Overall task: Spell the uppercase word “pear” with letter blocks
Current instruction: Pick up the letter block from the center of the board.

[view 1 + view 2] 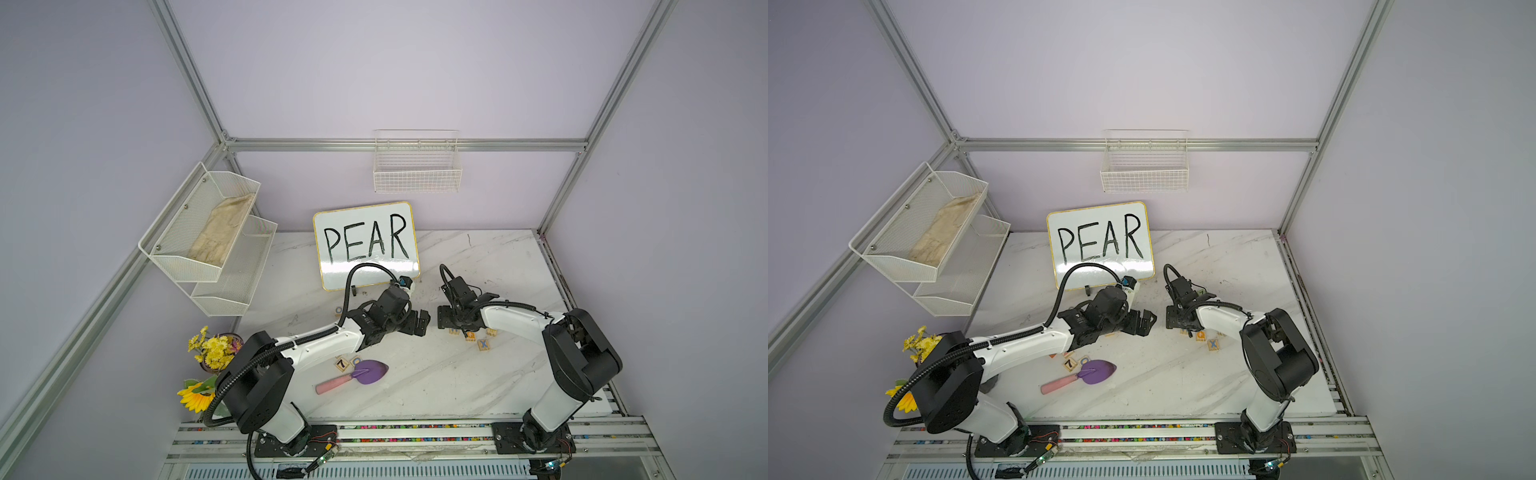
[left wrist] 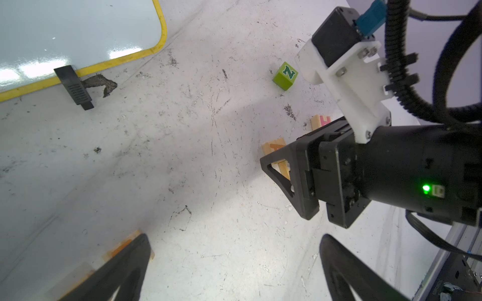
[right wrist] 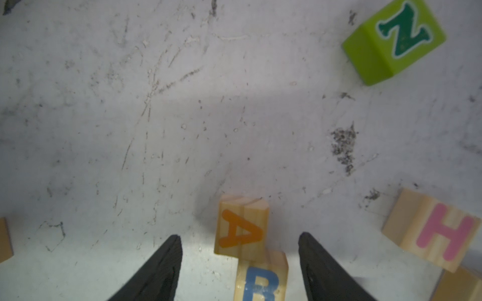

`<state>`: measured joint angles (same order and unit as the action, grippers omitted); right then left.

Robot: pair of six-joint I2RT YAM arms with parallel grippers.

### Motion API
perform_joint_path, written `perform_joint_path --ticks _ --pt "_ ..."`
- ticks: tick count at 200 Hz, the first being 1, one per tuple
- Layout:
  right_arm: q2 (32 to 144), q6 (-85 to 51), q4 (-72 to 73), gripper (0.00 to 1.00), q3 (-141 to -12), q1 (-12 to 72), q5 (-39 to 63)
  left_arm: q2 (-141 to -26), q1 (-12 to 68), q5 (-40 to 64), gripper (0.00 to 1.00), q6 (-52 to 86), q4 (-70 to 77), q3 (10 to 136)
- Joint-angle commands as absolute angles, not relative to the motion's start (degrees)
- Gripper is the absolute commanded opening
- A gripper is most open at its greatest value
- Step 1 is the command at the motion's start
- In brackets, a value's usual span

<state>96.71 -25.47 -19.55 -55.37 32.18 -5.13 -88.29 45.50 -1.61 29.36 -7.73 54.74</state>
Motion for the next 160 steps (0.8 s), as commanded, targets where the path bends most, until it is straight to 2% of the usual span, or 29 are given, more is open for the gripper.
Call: perform_joint_path --ticks 1,49,108,160 --pt "97.4 -25.1 -20.7 0.72 -56.4 32.0 -6.4 -88.9 45.4 -2.5 1.00 30.1 -7.5 54.4" --pt "99.4 -24.6 -19.2 0.64 -57.5 32.1 -7.1 -89.1 45.4 -3.3 1.00 30.1 -8.4 55.1" --pt "101.7 -23.2 -18.4 0.60 -58.8 32.4 -9.2 -89.8 45.3 -3.8 1.00 30.2 -9.0 55.9" --pt "103.2 -22.9 -20.5 0.50 -60.2 32.9 -10.2 -90.4 45.3 -3.9 1.00 30.3 -9.1 56.2"
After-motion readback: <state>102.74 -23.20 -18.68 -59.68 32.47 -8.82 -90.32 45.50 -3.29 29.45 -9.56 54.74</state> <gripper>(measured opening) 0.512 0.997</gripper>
